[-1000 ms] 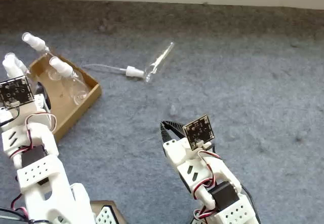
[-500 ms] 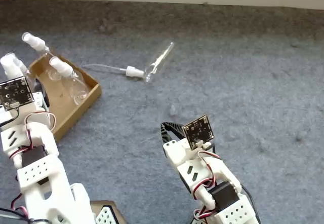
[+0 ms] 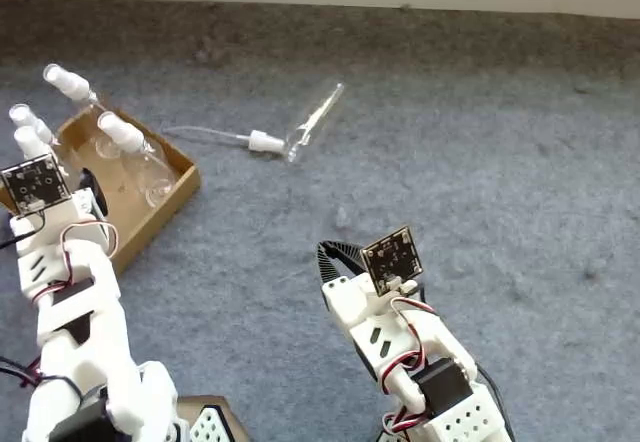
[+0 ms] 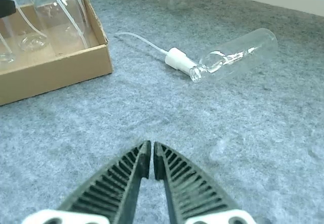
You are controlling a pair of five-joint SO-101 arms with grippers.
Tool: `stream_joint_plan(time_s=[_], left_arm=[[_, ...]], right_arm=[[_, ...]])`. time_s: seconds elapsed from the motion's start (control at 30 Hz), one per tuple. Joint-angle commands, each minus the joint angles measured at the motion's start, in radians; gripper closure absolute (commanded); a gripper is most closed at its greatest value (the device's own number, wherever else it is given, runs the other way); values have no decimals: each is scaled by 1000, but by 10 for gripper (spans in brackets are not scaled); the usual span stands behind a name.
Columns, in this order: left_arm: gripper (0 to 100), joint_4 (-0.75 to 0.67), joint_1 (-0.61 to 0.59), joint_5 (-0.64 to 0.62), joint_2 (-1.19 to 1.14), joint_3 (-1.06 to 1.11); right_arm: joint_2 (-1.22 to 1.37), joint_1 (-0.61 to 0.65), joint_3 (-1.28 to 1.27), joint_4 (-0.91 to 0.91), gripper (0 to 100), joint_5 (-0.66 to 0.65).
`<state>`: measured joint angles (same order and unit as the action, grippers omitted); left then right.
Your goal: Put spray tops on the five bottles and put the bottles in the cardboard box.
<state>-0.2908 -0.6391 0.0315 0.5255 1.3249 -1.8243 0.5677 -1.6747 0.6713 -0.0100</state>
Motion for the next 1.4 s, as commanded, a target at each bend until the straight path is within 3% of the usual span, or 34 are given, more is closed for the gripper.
stream_joint_plan(time_s=[0.0,0.7,1.37], left_arm=[[912,-135,-10,-9,-24,5],[912,-531,-58,-9,-390,-8],[912,-539,-53,-6,-446,-7]], right_arm=[[-12,-10,-110,2,984,-6],[-12,-10,-110,2,984,-8],[-12,-10,-110,2,984,-9]])
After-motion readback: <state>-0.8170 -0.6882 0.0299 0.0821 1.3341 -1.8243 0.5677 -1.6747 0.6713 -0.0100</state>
